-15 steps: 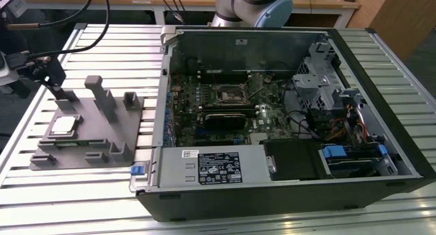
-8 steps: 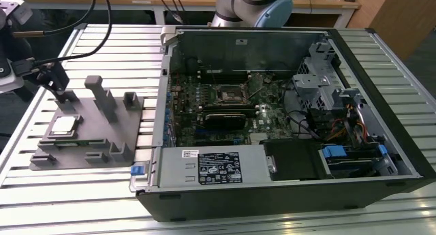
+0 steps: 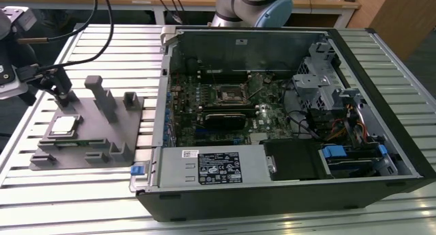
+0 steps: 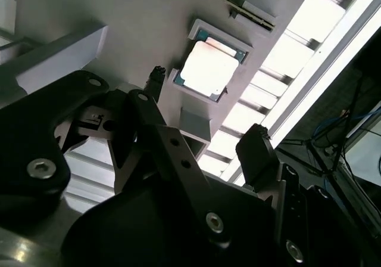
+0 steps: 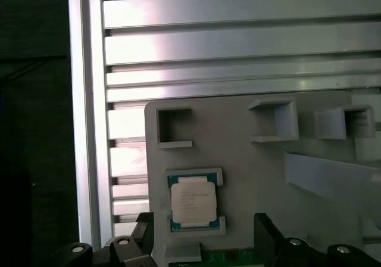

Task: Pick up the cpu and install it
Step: 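Pick up the cpu and move it towards the insertion slot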

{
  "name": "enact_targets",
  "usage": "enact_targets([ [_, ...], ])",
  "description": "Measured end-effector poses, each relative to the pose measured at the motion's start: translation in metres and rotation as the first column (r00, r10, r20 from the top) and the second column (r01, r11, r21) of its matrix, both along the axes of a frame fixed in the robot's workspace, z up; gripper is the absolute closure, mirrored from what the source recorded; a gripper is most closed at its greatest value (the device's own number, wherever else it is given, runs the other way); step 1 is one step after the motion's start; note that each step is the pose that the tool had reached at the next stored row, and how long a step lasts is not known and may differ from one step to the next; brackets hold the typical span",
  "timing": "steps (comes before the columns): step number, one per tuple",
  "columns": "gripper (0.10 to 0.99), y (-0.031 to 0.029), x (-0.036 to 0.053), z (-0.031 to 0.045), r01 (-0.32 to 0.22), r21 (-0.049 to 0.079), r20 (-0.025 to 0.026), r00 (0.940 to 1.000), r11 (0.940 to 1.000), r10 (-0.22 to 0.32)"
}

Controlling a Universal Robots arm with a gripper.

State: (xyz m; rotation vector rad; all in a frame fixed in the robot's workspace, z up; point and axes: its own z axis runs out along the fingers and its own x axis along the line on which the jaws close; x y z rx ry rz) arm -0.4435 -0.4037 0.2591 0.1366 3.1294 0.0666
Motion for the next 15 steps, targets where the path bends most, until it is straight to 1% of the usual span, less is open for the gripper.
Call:
enact_targets([
  [2, 0.322, 0.0000, 0.0000, -0.0027, 0.015, -0.001, 0.0000, 0.9999, 0.9999, -0.015],
  [5, 0.322, 0.0001, -0.0001, -0.0072, 0.018, -0.004, 0.0001, 0.9998, 0.9998, -0.018],
  [8, 0.322, 0.0001, 0.0000, -0.0101, 0.018, -0.020, 0.0004, 0.9998, 0.9996, -0.018],
  [9, 0.322, 0.0000, 0.0000, -0.0116, 0.018, -0.022, 0.0005, 0.9998, 0.9996, -0.018],
  [15, 0.322, 0.0000, 0.0000, -0.0218, 0.021, -0.022, 0.0004, 0.9998, 0.9995, -0.021],
])
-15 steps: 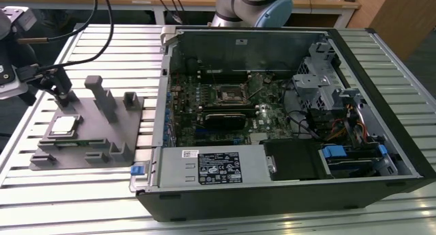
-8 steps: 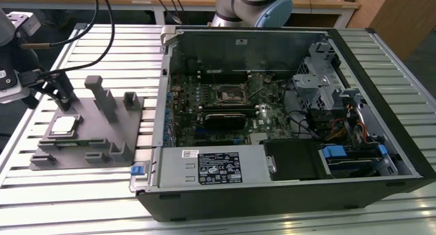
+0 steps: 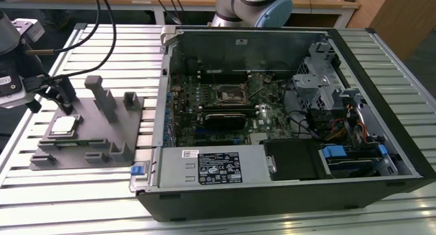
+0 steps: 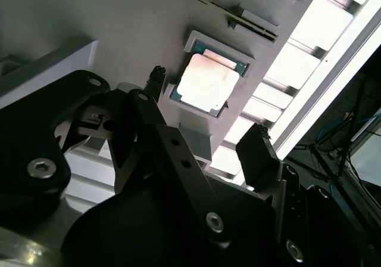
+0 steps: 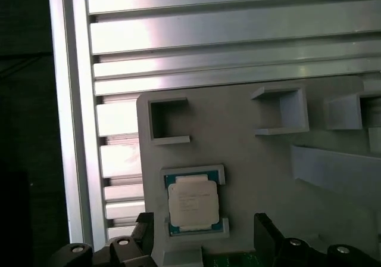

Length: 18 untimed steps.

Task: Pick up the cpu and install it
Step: 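Pick up the cpu and move it towards the insertion slot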

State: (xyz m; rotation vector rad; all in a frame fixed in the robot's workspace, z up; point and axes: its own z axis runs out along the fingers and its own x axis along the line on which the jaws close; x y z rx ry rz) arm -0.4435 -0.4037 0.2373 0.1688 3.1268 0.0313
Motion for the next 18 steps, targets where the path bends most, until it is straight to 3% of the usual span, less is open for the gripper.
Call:
enact_targets([
  [18, 0.322, -0.0003, -0.0057, -0.0305, 0.000, 0.001, 0.0001, 1.0000, 1.0000, 0.000],
])
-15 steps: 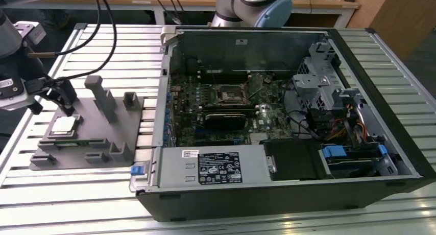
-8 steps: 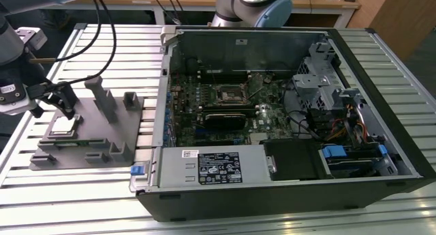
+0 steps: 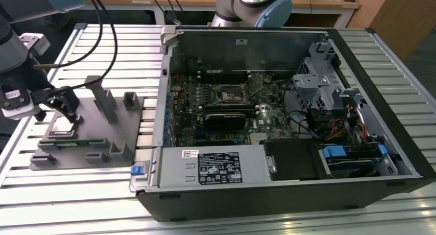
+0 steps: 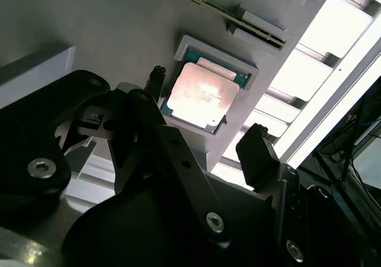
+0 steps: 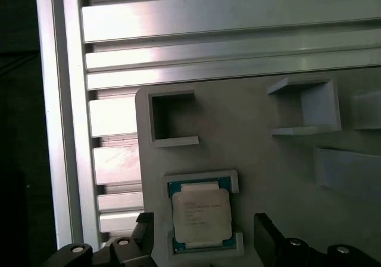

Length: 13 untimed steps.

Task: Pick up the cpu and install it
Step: 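Pick up the cpu and move it towards the insertion slot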

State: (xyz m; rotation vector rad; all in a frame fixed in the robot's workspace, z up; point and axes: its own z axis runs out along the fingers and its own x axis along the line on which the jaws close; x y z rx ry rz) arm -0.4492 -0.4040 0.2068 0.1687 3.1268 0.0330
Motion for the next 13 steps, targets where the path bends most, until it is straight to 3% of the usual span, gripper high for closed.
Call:
enact_targets([
  [13, 0.322, 0.0000, -0.0014, -0.0198, -0.001, 0.000, -0.0001, 1.0000, 1.0000, 0.001],
])
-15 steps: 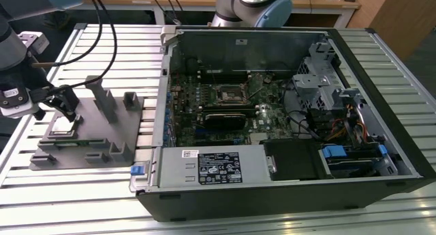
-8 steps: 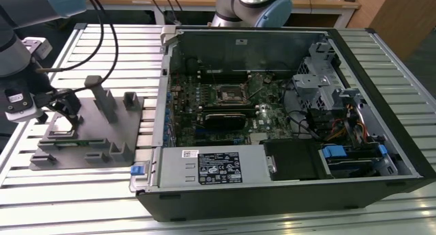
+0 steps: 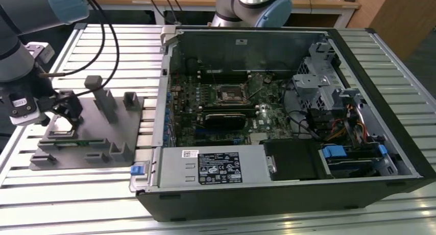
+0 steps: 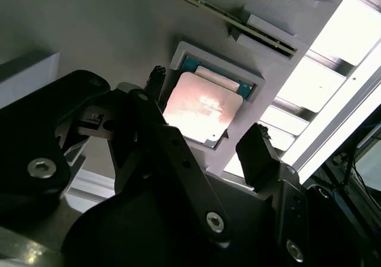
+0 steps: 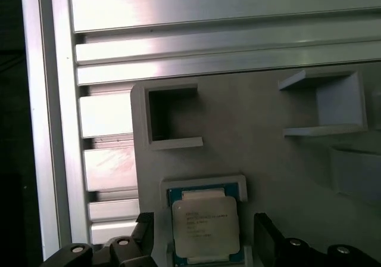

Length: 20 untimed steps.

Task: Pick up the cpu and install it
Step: 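Pick up the cpu and move it towards the insertion slot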

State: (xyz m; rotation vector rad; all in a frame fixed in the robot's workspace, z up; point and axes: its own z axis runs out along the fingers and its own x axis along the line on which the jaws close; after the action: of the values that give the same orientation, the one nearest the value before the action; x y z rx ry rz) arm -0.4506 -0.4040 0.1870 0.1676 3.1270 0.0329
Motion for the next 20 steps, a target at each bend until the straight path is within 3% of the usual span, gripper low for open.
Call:
enact_targets([
  [4, 0.322, 0.0000, 0.0000, -0.0029, -0.001, 0.000, 0.0000, 1.0000, 1.0000, 0.001],
  [6, 0.404, 0.0000, -0.0001, -0.0035, -0.002, 0.000, -0.0002, 1.0000, 1.0000, 0.002],
  [14, 0.404, 0.0000, -0.0007, -0.0039, -0.025, 0.000, 0.0004, 0.9997, 0.9997, 0.025],
  [18, 0.541, 0.0000, -0.0007, -0.0039, -0.029, 0.000, 0.0002, 0.9996, 0.9996, 0.029],
  [20, 0.541, 0.0000, -0.0004, -0.0039, -0.029, 0.000, 0.0003, 0.9996, 0.9996, 0.029],
])
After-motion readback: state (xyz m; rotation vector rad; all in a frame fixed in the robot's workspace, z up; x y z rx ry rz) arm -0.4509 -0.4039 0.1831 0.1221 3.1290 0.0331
